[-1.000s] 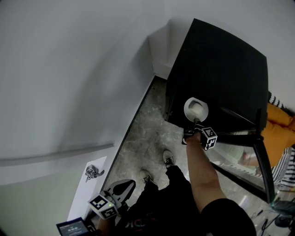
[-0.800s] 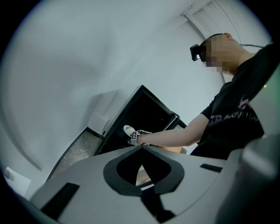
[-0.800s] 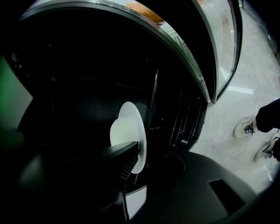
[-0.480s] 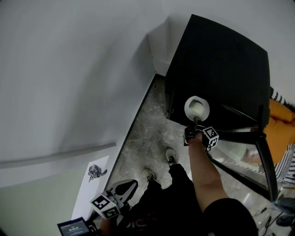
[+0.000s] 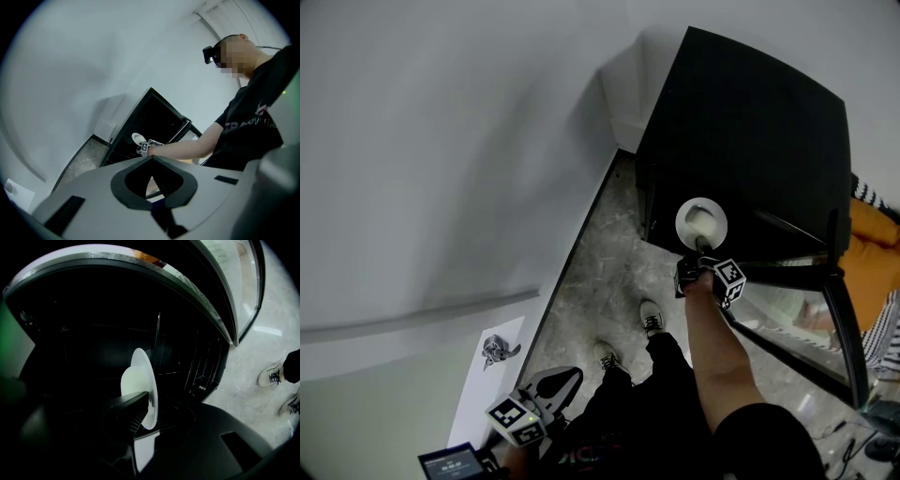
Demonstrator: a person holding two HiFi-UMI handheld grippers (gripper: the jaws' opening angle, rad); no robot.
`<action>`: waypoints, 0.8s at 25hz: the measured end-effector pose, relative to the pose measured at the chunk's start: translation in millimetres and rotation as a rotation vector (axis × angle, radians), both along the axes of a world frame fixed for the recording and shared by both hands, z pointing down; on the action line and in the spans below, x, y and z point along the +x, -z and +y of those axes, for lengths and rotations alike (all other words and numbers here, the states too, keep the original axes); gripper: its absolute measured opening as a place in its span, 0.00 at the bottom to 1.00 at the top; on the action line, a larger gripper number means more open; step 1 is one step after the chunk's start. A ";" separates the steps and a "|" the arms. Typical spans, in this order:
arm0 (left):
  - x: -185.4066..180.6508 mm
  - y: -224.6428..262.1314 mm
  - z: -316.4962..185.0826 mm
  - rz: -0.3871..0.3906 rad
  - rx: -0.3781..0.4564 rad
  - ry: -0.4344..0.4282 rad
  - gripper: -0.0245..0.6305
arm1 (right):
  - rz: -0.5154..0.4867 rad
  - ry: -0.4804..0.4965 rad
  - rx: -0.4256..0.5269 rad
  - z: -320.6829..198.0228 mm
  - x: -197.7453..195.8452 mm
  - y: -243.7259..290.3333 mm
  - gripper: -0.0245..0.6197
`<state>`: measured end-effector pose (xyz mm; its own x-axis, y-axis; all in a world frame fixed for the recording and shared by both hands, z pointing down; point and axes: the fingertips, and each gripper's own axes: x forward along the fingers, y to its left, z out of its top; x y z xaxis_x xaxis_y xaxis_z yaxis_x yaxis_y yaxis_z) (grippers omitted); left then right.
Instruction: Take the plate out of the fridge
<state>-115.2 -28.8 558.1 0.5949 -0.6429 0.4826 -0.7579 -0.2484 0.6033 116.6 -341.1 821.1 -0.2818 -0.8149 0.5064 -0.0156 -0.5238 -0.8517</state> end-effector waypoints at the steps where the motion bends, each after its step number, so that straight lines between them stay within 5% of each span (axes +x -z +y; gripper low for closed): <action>1: -1.1 0.0 0.4 -0.001 -0.001 0.001 0.04 | 0.001 0.006 0.006 -0.6 -1.2 0.9 0.10; 8: -1.0 5.2 1.8 -0.012 0.034 -0.034 0.04 | 0.036 0.050 0.047 8.7 -2.9 20.7 0.08; 20: -20.6 38.3 15.9 0.087 0.183 -0.135 0.04 | 0.046 0.170 0.128 94.7 -19.2 118.2 0.08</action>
